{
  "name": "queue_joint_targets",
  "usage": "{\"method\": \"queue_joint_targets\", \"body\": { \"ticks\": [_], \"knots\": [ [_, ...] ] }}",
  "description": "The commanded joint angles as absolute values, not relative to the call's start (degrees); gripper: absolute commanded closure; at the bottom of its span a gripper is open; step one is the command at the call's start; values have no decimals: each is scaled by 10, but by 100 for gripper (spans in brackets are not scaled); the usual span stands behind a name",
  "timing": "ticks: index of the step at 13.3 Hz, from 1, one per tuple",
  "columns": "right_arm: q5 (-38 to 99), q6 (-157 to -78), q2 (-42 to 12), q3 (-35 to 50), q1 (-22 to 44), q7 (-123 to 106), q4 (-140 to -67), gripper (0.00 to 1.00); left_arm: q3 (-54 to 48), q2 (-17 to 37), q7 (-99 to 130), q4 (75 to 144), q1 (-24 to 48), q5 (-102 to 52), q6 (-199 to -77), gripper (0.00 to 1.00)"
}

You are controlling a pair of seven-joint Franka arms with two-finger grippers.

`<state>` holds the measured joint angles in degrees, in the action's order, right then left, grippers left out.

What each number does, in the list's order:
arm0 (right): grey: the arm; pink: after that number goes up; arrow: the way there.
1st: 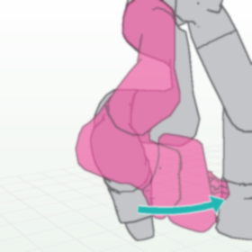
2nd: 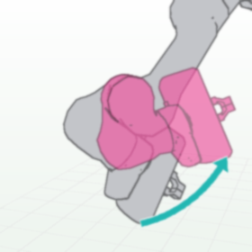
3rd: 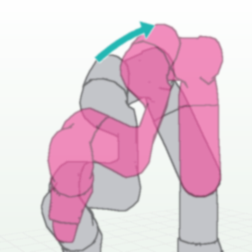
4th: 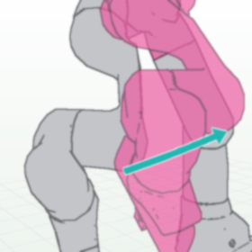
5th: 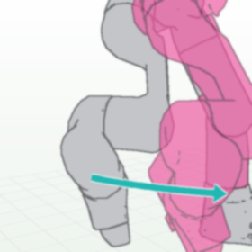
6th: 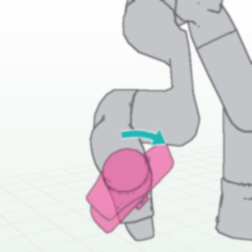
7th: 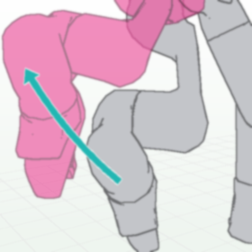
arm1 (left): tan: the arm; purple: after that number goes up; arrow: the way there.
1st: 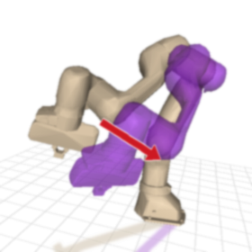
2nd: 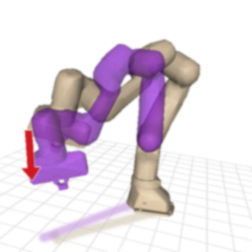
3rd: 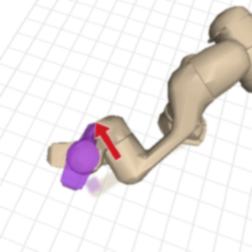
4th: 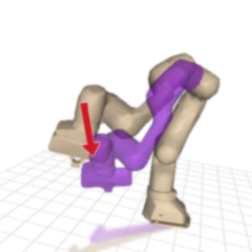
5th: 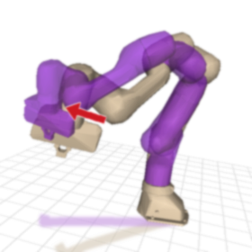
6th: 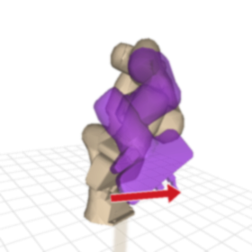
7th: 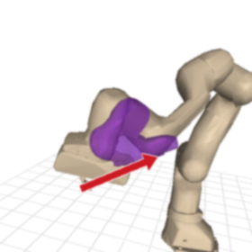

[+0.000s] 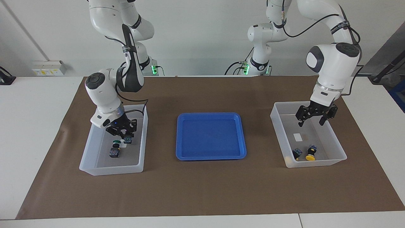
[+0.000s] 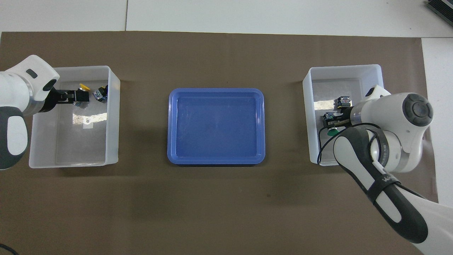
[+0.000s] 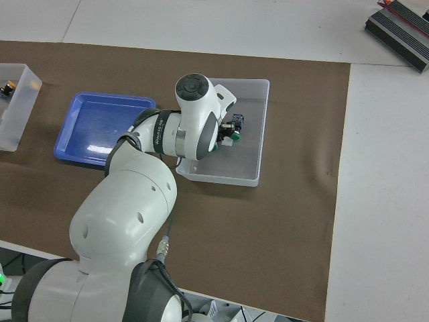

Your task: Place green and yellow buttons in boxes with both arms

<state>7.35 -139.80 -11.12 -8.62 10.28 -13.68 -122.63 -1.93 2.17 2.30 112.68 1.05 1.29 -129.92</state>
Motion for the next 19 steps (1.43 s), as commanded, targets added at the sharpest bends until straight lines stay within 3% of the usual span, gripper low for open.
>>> {"method": "queue_joint_targets", "body": {
  "ticks": [1,8,14,19],
  "knots": [
    [80,-1400,-93,-82,98,-147,-1225,0,-15,-19,50,1108,33,19,-1243,0],
    [33,-1242,-42,-85,103,-2,-1094,0,-16,5,40,886,25,-12,-986,0],
    [9,-1015,-33,-86,91,48,-939,0,-11,-16,41,907,19,-28,-902,0],
    [18,-904,-7,-91,46,69,-903,0,-11,-26,29,918,18,12,-880,0]
  ]
}}
